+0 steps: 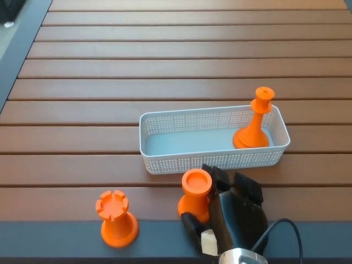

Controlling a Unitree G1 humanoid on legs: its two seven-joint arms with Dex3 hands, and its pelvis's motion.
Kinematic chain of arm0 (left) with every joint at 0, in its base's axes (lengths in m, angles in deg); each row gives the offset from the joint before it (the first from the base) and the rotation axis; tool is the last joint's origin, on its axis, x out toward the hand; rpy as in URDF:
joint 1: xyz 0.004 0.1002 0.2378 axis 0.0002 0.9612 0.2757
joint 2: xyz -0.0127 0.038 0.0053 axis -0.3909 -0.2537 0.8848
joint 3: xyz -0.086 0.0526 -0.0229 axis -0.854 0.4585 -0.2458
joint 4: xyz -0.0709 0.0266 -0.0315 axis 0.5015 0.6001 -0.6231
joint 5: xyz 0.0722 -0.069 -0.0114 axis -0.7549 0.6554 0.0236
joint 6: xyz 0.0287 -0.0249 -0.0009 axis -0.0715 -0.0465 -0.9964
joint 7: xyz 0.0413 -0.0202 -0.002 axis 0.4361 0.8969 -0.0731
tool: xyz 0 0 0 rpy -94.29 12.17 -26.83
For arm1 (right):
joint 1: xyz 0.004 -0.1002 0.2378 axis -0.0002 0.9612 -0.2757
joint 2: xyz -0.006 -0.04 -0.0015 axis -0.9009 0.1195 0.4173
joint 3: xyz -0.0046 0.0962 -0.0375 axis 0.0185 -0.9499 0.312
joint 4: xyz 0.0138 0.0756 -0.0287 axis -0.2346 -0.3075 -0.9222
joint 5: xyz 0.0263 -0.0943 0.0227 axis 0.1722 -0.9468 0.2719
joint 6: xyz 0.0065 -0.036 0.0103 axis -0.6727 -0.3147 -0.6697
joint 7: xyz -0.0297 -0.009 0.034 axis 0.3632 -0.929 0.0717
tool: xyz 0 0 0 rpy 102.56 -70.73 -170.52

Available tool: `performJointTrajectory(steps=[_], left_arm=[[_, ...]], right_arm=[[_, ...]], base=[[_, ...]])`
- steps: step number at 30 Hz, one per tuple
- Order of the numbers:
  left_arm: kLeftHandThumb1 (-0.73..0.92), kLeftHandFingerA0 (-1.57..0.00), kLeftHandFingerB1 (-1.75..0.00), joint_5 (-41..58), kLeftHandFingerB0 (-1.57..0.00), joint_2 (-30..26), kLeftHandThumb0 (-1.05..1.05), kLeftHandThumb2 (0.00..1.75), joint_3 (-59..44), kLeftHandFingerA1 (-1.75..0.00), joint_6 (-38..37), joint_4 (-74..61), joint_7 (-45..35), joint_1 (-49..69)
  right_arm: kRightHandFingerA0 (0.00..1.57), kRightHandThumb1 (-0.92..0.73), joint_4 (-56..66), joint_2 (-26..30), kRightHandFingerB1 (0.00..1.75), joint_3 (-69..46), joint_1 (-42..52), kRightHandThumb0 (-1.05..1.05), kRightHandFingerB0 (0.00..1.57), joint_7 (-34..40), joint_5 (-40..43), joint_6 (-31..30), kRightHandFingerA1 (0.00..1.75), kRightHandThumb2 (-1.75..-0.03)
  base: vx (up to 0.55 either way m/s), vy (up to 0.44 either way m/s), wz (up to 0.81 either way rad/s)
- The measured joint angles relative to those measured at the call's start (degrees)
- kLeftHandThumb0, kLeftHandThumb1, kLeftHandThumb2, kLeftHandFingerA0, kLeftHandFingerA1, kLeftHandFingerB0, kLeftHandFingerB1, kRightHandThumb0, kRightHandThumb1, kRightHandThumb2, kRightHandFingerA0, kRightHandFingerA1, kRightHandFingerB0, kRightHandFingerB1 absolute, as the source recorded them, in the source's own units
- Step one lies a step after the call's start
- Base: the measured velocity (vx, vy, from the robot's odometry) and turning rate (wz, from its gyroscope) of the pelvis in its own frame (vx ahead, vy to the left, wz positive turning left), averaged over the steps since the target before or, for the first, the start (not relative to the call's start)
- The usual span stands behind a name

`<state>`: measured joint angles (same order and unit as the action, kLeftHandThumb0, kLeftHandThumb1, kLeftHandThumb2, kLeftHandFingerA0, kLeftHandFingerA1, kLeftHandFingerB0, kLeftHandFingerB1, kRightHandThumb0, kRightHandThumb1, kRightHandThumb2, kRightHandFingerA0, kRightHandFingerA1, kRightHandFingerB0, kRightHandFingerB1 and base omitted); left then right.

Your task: Using the right hand to place 3 different shape and weight chess pieces into a small container

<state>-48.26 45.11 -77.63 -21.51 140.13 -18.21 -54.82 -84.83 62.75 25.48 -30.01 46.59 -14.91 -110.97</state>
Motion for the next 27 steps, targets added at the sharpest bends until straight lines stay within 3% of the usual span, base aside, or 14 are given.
performJointTrajectory(steps=[2,3,6,7,9,10,11,12,13,17,18,19,20,27], left_arm=[[0.48,-1.44,-1.31,0.0,-1.46,0.0,-0.06,1.24,0.1,-1.32,0.0,0.0,0.0,0.0],[0.47,-1.45,-1.32,0.0,-1.47,0.0,-0.06,1.23,0.1,-1.33,0.0,0.0,0.0,0.0],[0.47,-1.45,-1.32,0.0,-1.47,0.0,-0.06,1.23,0.1,-1.33,0.0,0.0,0.0,0.0],[0.48,-1.44,-1.32,0.0,-1.46,0.0,-0.06,1.24,0.1,-1.32,0.0,0.1,0.0,0.0],[0.48,-1.45,-1.32,0.0,-1.46,0.0,-0.06,1.24,0.2,-1.33,0.0,0.1,0.0,0.0],[0.48,-1.45,-1.32,0.0,-1.46,0.0,-0.06,1.24,0.2,-1.33,0.0,0.1,0.0,0.0],[0.12,-1.53,-1.22,0.0,-1.48,0.0,-0.18,1.64,0.2,-1.26,0.0,0.1,0.0,0.0],[0.12,-1.53,-1.22,0.0,-1.48,0.0,-0.18,1.64,0.3,-1.26,0.0,0.1,0.0,0.0],[0.50,-1.43,-1.31,0.0,-1.44,0.0,-0.05,1.25,0.3,-1.32,0.0,0.1,0.0,0.0],[0.48,-1.45,-1.32,0.0,-1.45,0.1,-0.06,1.24,0.3,-1.33,0.0,0.0,0.0,-0.1],[0.15,-1.49,-1.26,0.0,-1.45,0.2,-0.17,1.64,0.3,-1.29,0.0,0.0,0.0,-0.1],[0.15,-1.49,-1.26,0.0,-1.45,0.2,-0.17,1.64,0.3,-1.29,0.0,0.0,0.0,-0.1],[0.51,-1.43,-1.30,0.0,-1.43,0.3,-0.06,1.25,0.3,-1.32,0.0,0.0,0.0,-0.1],[0.51,-1.44,-1.31,0.0,-1.44,0.5,-0.05,1.25,0.2,-1.32,0.0,0.0,0.0,-0.1]], right_arm=[[0.11,-0.73,-0.1,0.0,0.47,0.0,-0.2,-0.75,0.13,0.3,0.3,0.2,0.76,-0.62],[0.22,-0.56,-0.3,0.0,0.53,0.1,-0.2,-0.74,0.12,0.5,0.7,0.3,0.73,-0.93],[0.22,-0.56,-0.4,0.0,0.53,0.2,-0.3,-0.74,0.12,1.0,1.5,0.5,0.73,-0.93],[0.62,-0.55,-0.4,0.0,0.53,0.2,-0.3,-0.65,0.18,1.2,1.7,0.6,0.91,-0.92],[0.85,-0.55,-0.6,0.0,0.54,0.2,-0.3,-0.63,0.20,1.9,2.2,1.0,1.07,-0.90],[0.85,-0.55,-0.9,0.0,0.54,0.2,-0.3,-0.63,0.20,2.5,2.5,1.5,1.07,-0.90],[0.89,-0.71,-0.9,0.0,0.44,0.2,-0.3,-0.58,0.23,2.5,2.5,1.5,1.19,-0.61],[0.89,-0.71,-1.4,0.0,0.44,0.2,-0.4,-0.58,0.23,3.5,3.0,2.4,1.19,-0.61],[0.94,-0.59,-1.5,0.0,0.52,0.2,-0.4,-0.61,0.19,3.8,3.1,2.6,1.22,-0.91],[0.82,-0.71,-2.7,0.0,0.44,0.0,-0.4,-0.53,0.23,6.0,3.8,4.6,1.40,-0.65],[0.84,-0.76,-3.1,0.0,0.43,-0.1,-0.5,-0.52,0.24,6.6,3.9,5.0,1.36,-0.63],[0.84,-0.76,-3.6,0.0,0.43,-0.2,-0.7,-0.52,0.24,7.3,4.0,5.5,1.36,-0.63],[0.92,-0.75,-3.7,0.0,0.45,-0.2,-0.7,-0.53,0.29,7.5,4.1,5.7,1.35,-0.62],[0.93,-0.76,-6.7,0.0,0.45,-1.0,-1.4,-0.52,0.32,10.8,4.9,8.7,1.14,-0.63]], base=[[0.00,0.000,0.00],[0.00,0.000,0.00],[0.00,0.000,0.00],[0.00,0.000,0.00],[0.00,0.000,0.00],[0.00,0.000,0.00],[0.00,0.000,0.00],[0.00,0.000,0.00],[0.00,0.000,0.00],[0.00,0.000,0.00],[0.00,0.000,0.00],[0.00,0.000,0.00],[0.00,0.000,0.00],[0.00,0.000,0.00]])
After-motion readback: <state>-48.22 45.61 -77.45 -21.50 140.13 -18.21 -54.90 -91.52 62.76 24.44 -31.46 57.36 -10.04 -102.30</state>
